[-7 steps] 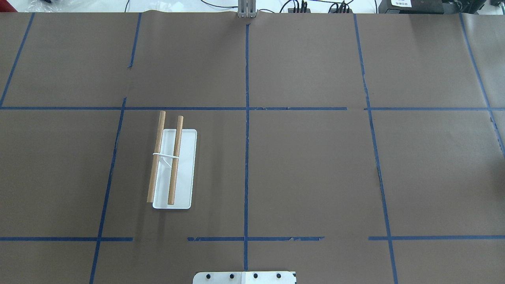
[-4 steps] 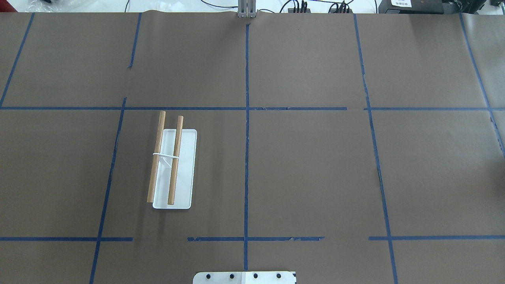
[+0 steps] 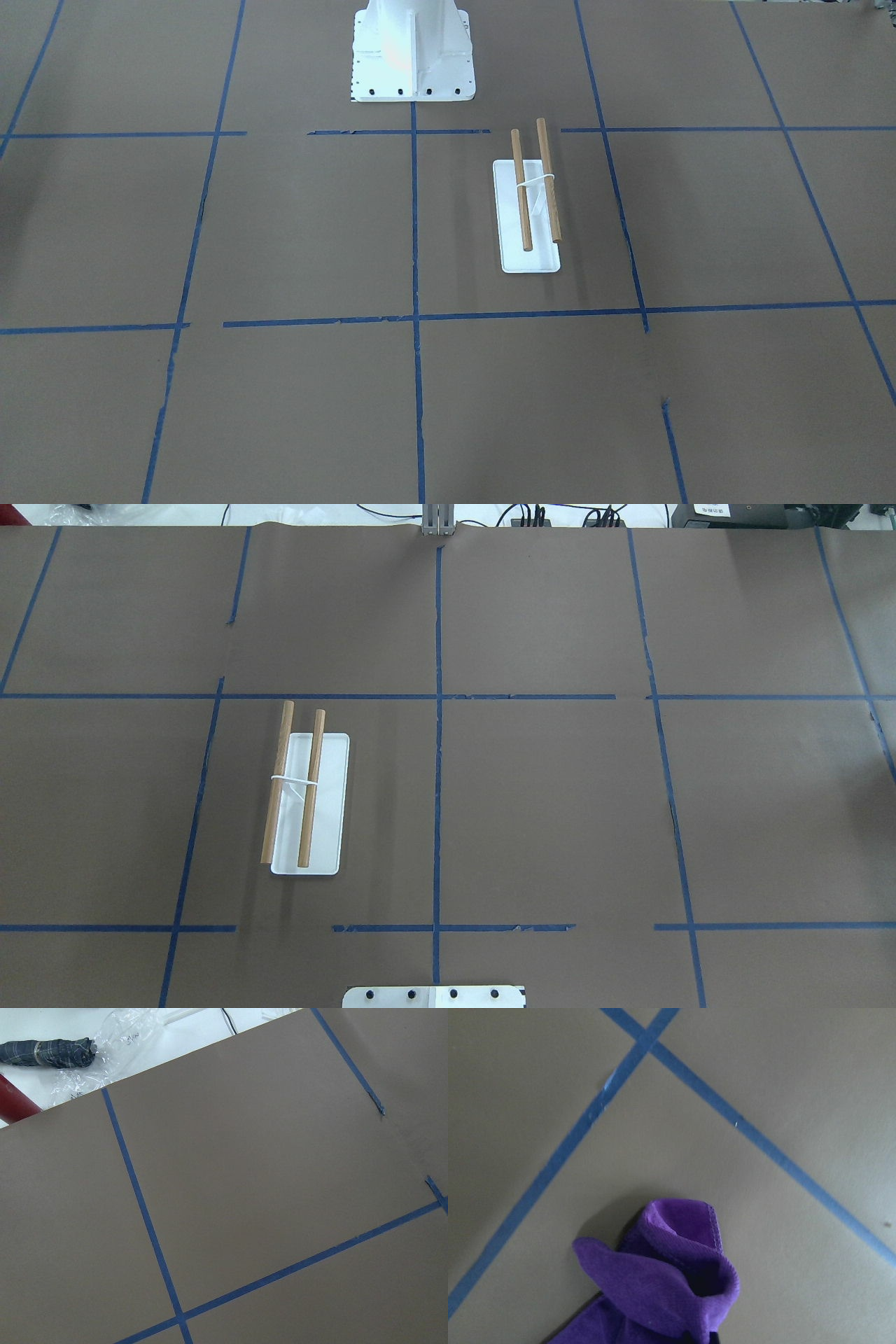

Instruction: Hang towel on rack

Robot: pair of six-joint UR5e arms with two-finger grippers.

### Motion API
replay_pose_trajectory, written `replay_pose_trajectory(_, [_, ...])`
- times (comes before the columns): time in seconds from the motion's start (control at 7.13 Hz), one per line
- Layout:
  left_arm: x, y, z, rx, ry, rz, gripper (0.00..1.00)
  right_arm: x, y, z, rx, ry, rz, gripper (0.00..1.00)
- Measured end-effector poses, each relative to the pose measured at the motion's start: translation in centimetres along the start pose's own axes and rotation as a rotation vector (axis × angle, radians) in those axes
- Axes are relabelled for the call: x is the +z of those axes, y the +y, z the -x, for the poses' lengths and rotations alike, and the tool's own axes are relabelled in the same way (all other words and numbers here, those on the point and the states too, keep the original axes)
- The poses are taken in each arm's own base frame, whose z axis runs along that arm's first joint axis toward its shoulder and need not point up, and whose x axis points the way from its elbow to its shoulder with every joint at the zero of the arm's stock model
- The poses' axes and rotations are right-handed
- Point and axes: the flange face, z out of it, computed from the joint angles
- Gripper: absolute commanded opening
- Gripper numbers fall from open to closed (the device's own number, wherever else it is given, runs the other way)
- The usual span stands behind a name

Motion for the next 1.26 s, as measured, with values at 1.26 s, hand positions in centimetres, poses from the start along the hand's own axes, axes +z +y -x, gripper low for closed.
replay_pose_trajectory(1.26, [2.0, -9.1, -12.7, -0.248, 0.203, -0.048, 1.0, -23.5, -29.5, 25.7, 0.051, -0.17, -0.315, 0.0])
